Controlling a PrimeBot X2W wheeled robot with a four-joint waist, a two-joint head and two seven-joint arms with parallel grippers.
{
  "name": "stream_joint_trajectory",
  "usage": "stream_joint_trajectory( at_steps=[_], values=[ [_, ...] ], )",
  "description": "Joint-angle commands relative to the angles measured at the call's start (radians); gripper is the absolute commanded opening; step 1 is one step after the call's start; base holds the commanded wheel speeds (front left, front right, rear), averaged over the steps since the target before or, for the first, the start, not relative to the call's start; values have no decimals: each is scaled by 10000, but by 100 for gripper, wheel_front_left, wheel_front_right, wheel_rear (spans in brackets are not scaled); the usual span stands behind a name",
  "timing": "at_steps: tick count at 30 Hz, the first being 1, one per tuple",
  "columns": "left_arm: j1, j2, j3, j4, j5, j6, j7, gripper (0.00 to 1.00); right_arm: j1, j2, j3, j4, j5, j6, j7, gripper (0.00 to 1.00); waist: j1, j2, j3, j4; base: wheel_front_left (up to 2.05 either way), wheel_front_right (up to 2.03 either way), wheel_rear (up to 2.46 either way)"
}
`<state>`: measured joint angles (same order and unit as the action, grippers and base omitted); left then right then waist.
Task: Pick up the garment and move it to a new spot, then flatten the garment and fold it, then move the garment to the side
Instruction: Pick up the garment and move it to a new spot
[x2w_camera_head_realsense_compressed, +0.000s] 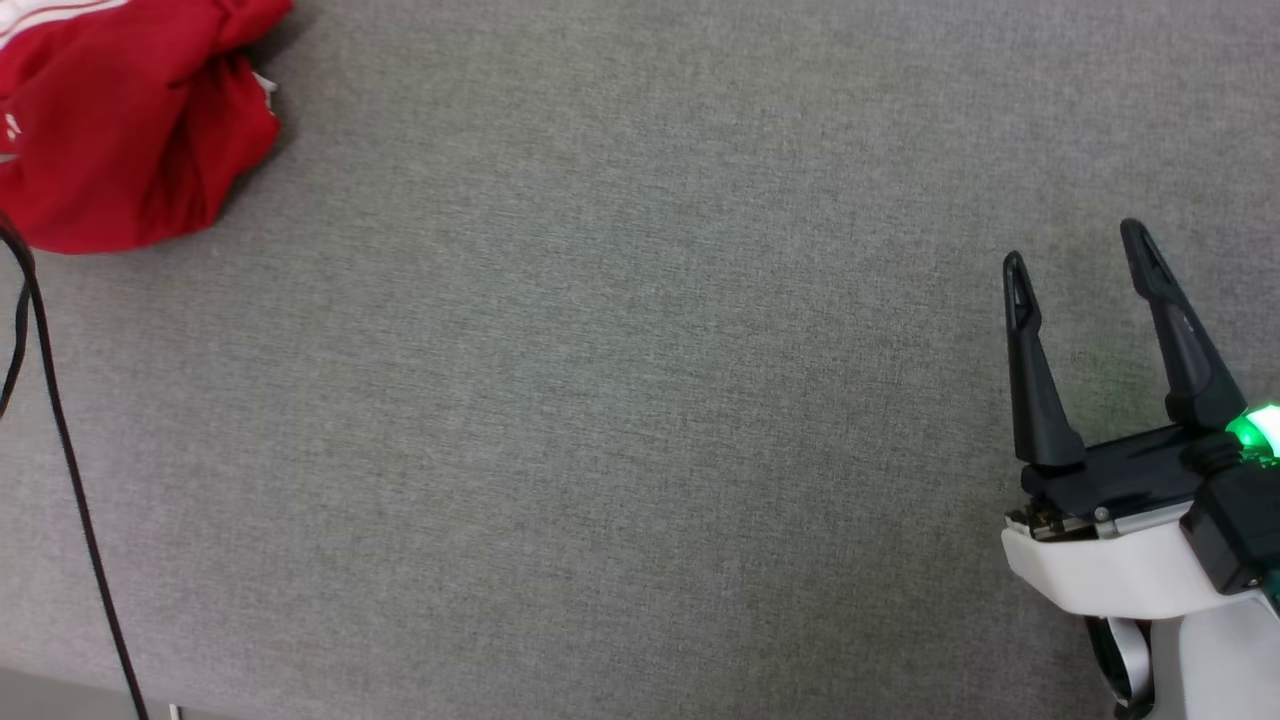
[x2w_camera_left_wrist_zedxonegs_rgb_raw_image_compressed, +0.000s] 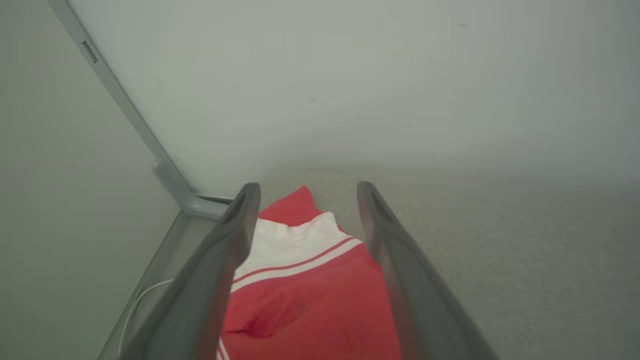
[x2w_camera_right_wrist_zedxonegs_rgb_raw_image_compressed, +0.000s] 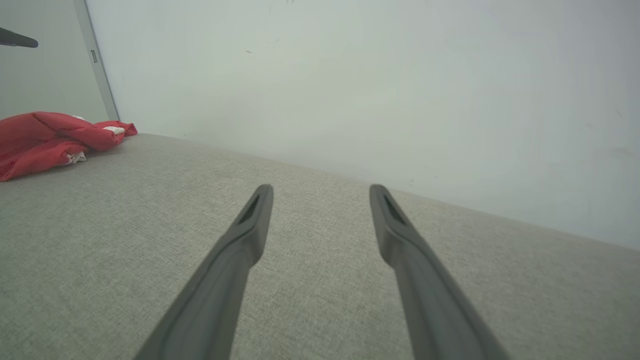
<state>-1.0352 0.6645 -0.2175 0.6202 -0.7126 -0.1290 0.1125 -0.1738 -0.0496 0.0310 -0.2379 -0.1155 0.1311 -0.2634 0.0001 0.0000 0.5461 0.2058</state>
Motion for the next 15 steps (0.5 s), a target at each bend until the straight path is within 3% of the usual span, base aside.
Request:
stream_joint_trajectory(
  at_steps=[1,9,15],
  values=[
    [-104,139,-361,93,-462,-2,625,100,-184,-38,-16,-54,-58,-7,-21,100,-1,0,128,-64,0,0,0],
    [-270,1001,-2327,86,-2337,-3,3589,100,-290,-88,-21,-140,-106,-7,-21,100,-1,0,566,-213,0,0,0],
    [-230,1293,-3849,211,-2808,-4,5019,100,-344,-76,-99,-118,-19,-7,-21,100,-1,0,815,-261,0,0,0]
  ],
)
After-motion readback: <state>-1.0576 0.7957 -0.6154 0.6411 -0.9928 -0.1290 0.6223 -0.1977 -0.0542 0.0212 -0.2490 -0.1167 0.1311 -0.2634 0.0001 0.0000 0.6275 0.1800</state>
